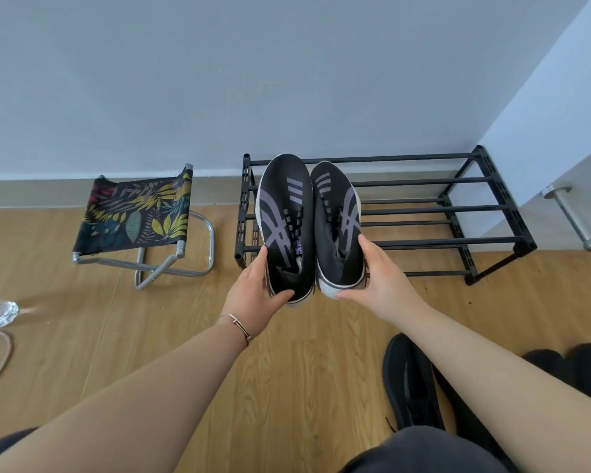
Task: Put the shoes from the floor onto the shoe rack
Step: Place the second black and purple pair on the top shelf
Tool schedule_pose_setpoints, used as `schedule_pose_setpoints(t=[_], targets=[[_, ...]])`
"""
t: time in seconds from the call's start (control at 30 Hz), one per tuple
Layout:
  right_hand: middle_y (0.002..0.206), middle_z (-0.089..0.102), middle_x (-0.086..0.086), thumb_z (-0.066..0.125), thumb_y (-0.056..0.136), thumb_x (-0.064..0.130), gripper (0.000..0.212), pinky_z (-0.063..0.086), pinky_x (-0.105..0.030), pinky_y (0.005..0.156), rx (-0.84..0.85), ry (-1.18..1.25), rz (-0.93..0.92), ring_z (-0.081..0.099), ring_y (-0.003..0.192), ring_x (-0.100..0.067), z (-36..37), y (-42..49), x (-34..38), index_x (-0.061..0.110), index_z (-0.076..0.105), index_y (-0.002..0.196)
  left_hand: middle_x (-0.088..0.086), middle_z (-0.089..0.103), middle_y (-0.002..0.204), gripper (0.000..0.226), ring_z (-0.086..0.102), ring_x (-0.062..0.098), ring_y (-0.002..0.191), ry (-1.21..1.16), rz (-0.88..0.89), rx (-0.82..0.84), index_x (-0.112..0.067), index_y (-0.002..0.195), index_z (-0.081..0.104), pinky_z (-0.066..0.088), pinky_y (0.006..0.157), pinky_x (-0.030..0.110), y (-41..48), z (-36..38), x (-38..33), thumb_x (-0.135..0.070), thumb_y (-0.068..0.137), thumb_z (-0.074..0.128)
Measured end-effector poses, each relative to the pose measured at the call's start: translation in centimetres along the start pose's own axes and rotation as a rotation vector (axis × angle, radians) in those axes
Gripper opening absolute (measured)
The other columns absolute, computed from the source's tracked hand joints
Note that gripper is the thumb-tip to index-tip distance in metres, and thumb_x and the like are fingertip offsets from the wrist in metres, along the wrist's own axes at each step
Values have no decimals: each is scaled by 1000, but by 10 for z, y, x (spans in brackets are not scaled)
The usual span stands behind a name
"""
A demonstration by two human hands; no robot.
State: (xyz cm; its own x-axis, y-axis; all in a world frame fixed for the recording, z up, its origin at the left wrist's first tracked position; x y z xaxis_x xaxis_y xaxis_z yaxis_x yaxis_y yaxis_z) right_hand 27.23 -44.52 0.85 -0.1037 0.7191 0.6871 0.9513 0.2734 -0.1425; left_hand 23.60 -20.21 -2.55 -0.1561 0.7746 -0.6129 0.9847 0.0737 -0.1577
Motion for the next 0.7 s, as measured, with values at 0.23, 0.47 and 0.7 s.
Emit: schedule_pose_setpoints(t=[0.23, 0.47, 0.7], targets=[[158, 39, 3, 86, 70, 44, 111, 37, -42, 117, 2, 30, 41, 38, 143, -17, -9, 16, 10, 25, 22, 159, 0, 40, 161, 122, 40, 19, 145, -30, 31, 58, -23, 163, 7, 38, 111, 30, 19, -14, -12, -58, 72, 81], [155, 45, 2, 85, 72, 43, 104, 39, -43, 114, 1, 33, 44, 42, 141, -18, -19, 35, 16, 25, 28, 157, 4, 45, 155, 127, 41, 24, 142, 91, 116, 52, -23, 162, 5, 39, 112, 36, 37, -24, -21, -55, 67, 84], [149, 52, 2, 82, 76, 34, 88, 45, -43, 108, -44, -5, 49, 48, 135, -21, -25, 67, 21, 25, 37, 151, -4, 50, 153, 105, 51, 20, 135, -92, 20, 8, -28, 158, 24, 45, 98, 30, 66, -34, -18, -45, 74, 85]])
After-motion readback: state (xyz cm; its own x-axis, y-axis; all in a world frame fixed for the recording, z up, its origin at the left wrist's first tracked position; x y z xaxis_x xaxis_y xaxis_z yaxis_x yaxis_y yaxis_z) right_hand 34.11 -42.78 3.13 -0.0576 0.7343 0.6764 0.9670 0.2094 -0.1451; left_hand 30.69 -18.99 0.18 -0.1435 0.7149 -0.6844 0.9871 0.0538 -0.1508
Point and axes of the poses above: each hand's wrist, its own y-axis towards the middle knuckle, its own z-axis out of the palm, x = y × z, the point moved 8 cm from there along y, towards the middle knuckle
